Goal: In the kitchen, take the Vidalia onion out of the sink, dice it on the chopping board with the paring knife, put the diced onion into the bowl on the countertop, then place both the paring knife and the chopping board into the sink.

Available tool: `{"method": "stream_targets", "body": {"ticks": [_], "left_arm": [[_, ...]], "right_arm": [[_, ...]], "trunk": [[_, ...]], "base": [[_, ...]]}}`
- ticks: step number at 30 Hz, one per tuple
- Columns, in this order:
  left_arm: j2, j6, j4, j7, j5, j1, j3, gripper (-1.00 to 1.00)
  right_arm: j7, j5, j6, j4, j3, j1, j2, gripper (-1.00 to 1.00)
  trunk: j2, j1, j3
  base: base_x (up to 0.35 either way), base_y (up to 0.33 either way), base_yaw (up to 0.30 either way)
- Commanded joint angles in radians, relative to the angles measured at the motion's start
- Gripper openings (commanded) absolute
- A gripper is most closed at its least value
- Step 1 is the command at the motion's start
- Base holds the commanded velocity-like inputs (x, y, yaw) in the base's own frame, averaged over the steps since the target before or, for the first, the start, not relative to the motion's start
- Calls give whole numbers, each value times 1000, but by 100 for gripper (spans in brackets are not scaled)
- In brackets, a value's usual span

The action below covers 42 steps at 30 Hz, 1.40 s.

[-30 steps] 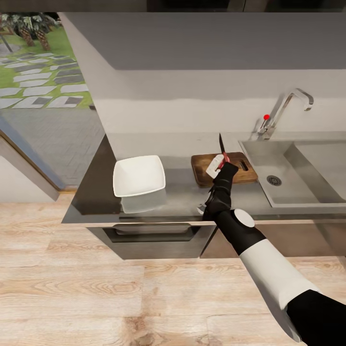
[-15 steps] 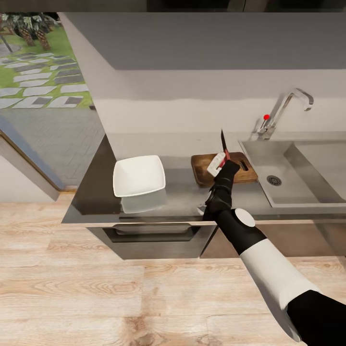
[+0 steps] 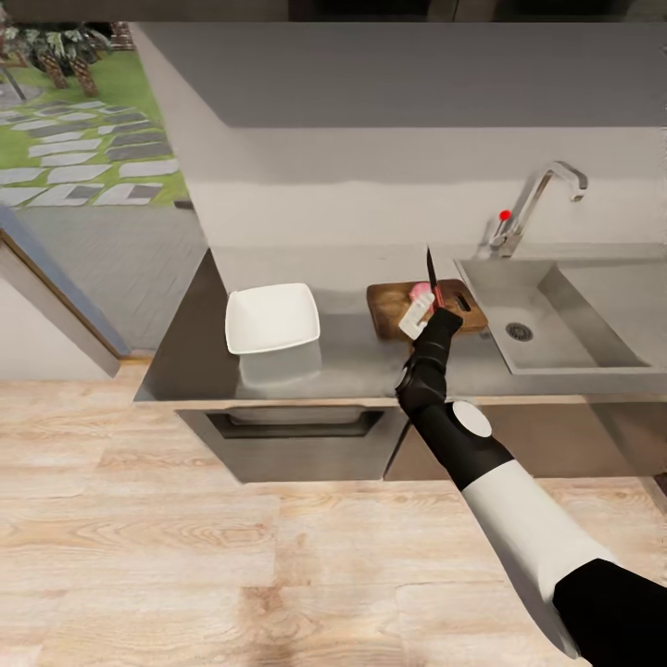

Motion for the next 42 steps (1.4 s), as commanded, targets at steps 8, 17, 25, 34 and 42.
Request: {"method": "stream_targets", "body": {"ticks": [8,17,25,34,42], "left_arm": [[-1,-7,4,2,7,-2,-9,100],[1,-7,4,2,7,-2,-9,100],[1,-7,4,2,7,-2,-9,100],[1,-7,4,2,7,-2,-9,100],[1,-7,4,2,7,-2,-9,100]], "right_arm": [[-4,-1,7,1,3,-1,0,-100],[-4,-1,7,1,3,-1,1,-100],[-4,-1,6,1,3,-1,2,-100],[-4,-2,7,1,4,-1,2,-100],[-2,-5,6,11,3,-1,-1,-100]], "trunk": [[-1,0,-1],[-1,0,-1],[-1,0,-1],[-1,0,-1],[-1,0,-1]], "base": [[-323,15,0],[-50,9,0],[170,115,0],[64,16,0],[1,0,0]]}}
